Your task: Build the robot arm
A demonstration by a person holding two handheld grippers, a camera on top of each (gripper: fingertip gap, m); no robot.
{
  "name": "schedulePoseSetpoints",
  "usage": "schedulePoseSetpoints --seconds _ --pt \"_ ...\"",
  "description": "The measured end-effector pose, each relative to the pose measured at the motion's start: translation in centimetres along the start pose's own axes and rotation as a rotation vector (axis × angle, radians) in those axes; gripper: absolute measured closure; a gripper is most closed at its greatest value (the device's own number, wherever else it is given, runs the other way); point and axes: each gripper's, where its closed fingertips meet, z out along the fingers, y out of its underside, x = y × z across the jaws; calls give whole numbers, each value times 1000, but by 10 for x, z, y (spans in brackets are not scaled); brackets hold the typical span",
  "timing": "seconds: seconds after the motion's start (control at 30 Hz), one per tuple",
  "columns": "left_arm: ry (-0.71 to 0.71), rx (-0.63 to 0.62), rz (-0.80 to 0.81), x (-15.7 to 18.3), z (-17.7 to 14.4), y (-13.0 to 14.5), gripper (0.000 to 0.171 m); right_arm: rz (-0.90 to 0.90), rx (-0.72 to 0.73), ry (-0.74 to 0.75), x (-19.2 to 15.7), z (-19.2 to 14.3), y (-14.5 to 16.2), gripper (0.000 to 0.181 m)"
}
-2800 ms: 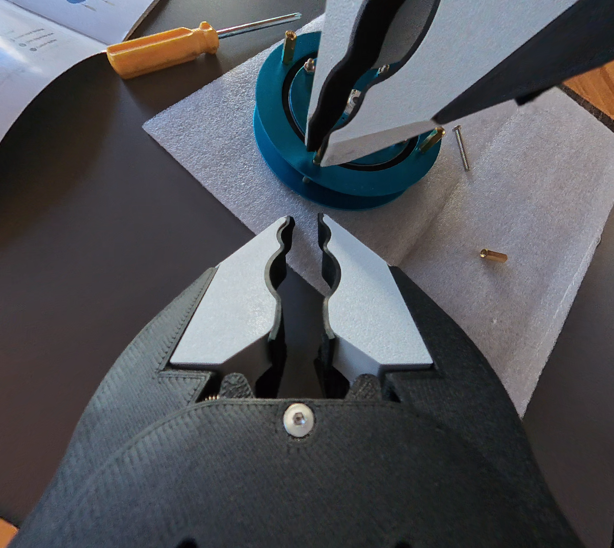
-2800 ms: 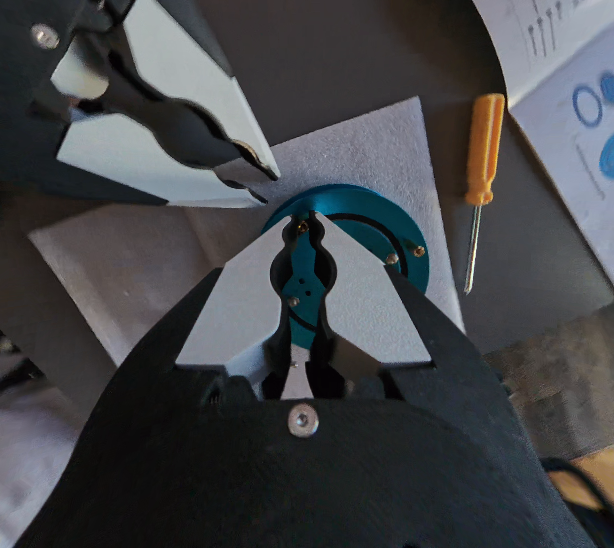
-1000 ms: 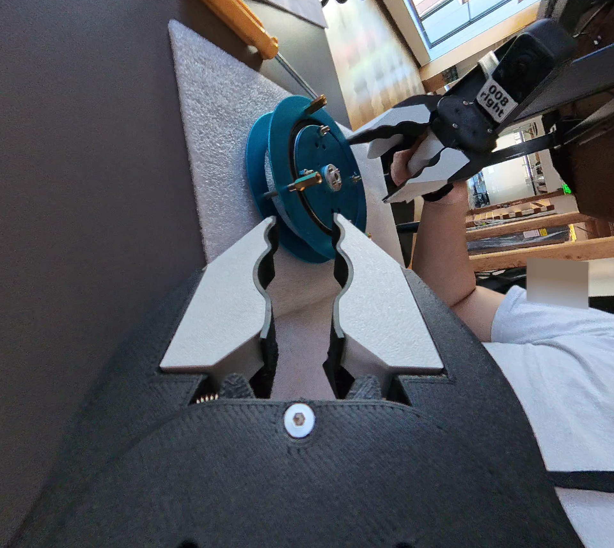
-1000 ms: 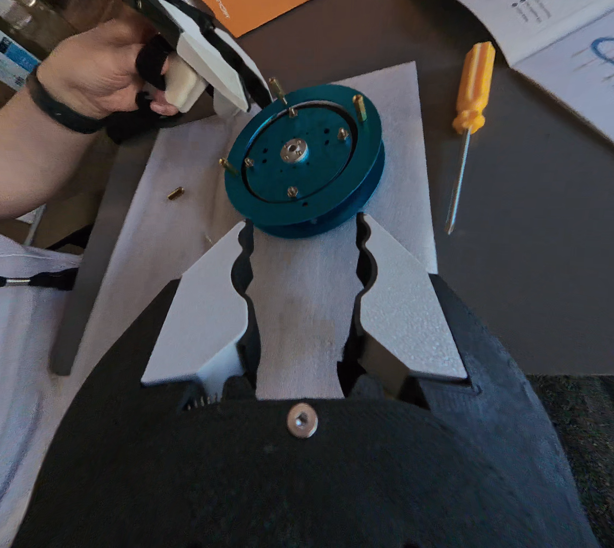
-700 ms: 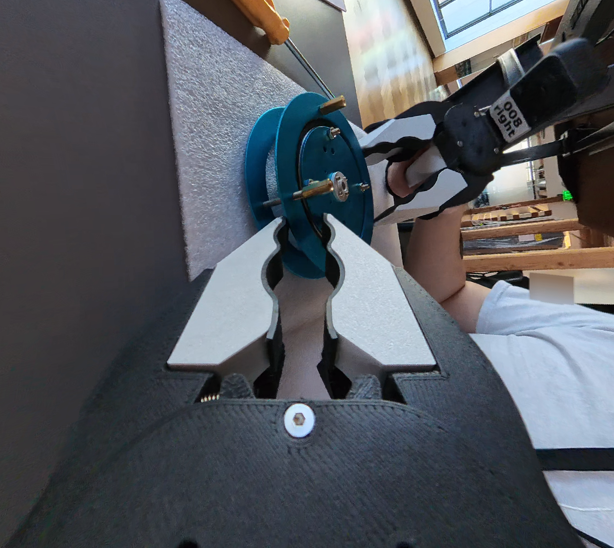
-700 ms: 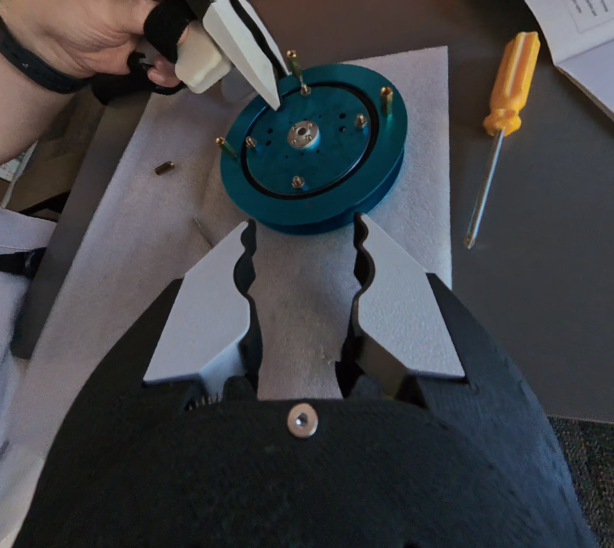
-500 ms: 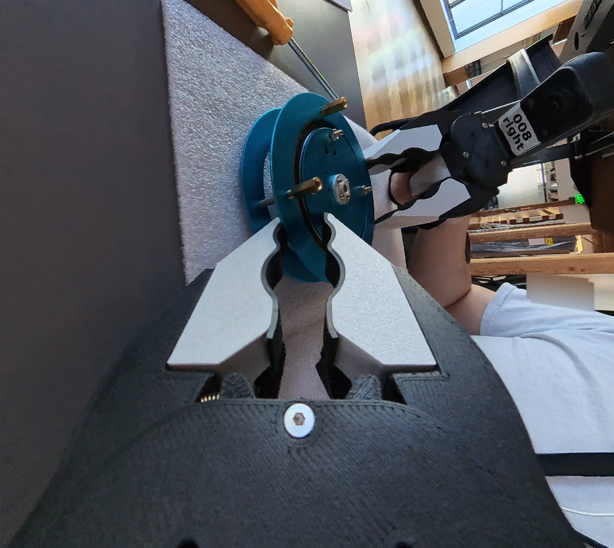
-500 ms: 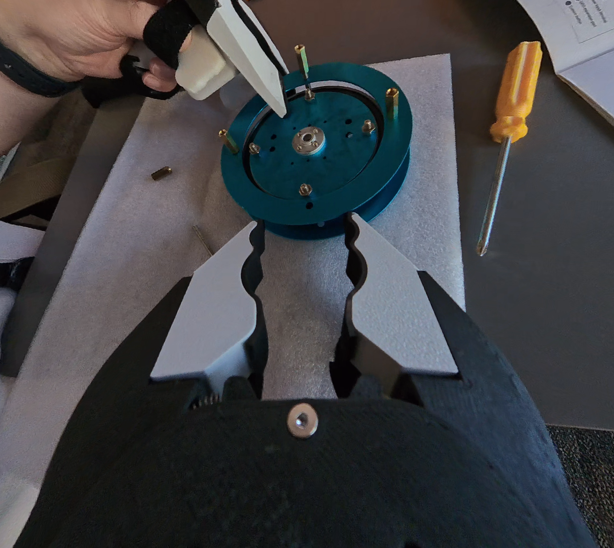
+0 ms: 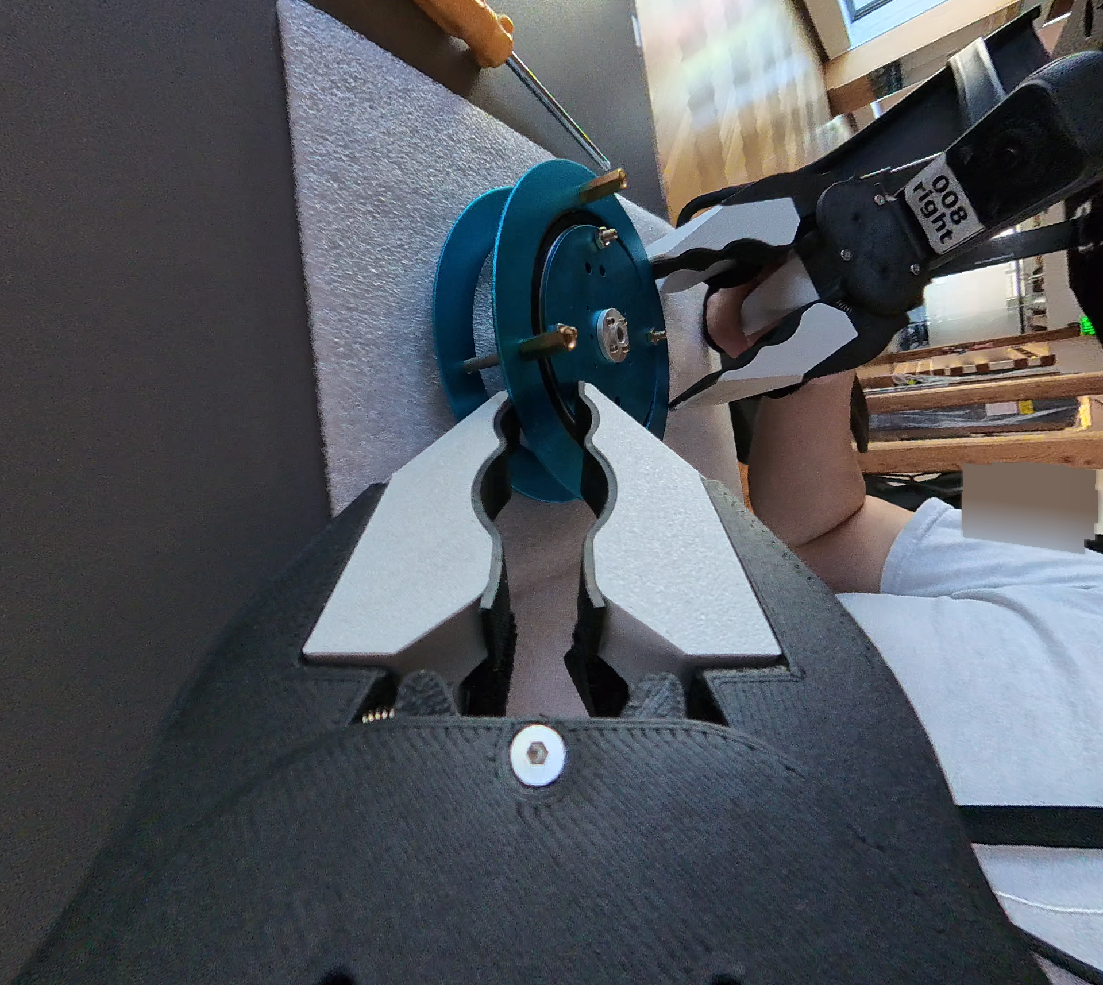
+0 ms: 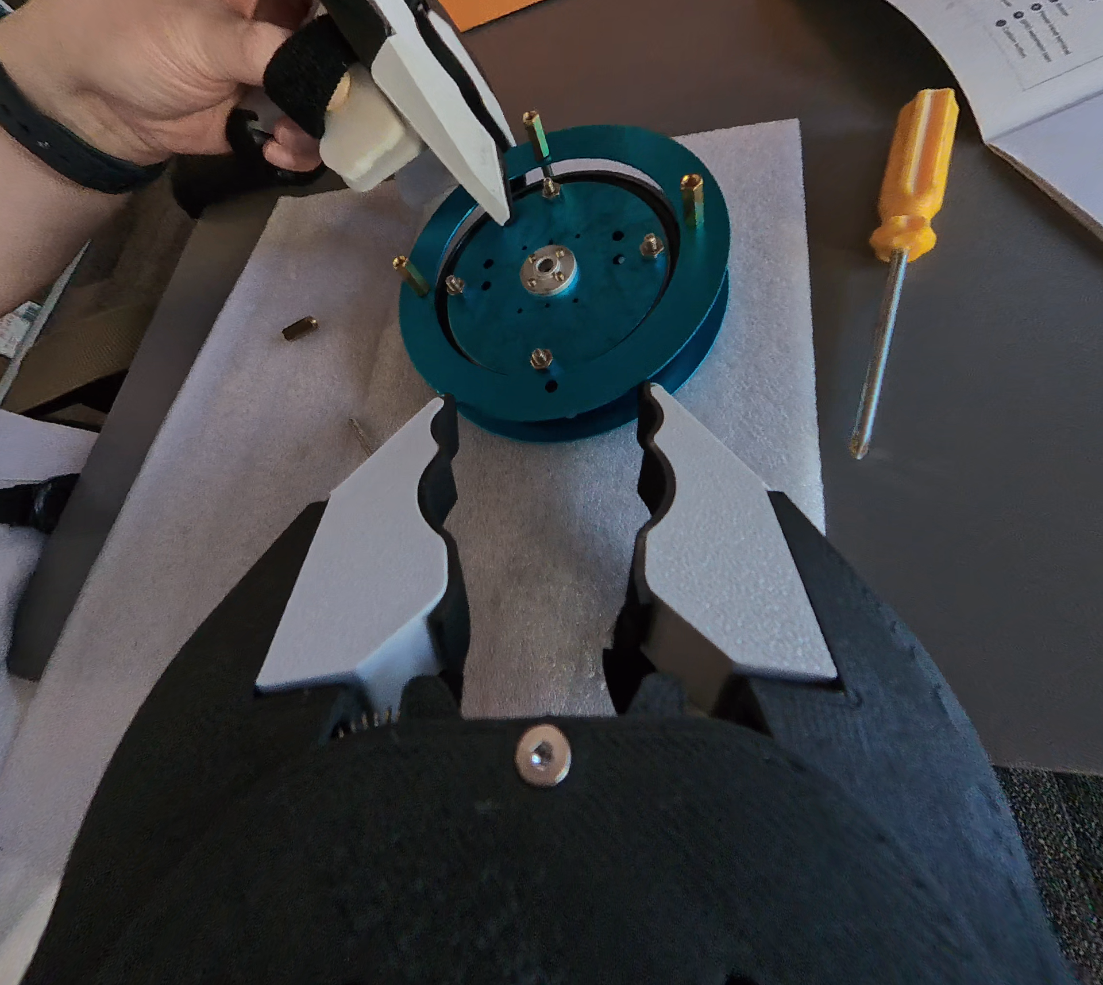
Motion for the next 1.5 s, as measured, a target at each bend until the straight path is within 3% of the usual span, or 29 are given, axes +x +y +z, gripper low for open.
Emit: schedulePoseSetpoints --seconds 0.23,0.4,0.67,0.8,0.93,1.17,1.33,1.5 --pt "-115 -29 83 5 -15 -9 158 -29 -38 28 -2 11 -3 123" --pt "-282 -70 211 14 -18 -17 158 -7 -30 46 0 12 -2 122" --pt "-508 -118 403 32 -7 -26 157 60 2 134 18 -18 6 115" --pt "-588 -122 499 46 -2 -30 157 105 70 85 23 -30 1 117" --pt "-682 -132 600 59 3 -31 157 -68 159 150 26 -49 -29 117" --pt "-808 -137 755 80 15 -31 157 -577 236 140 3 -54 -73 113" --pt "-848 -134 840 89 21 -27 159 -822 61 3 9 -46 -78 91" --pt "-884 -131 954 96 25 -23 158 -839 -161 -205 10 -31 -73 105"
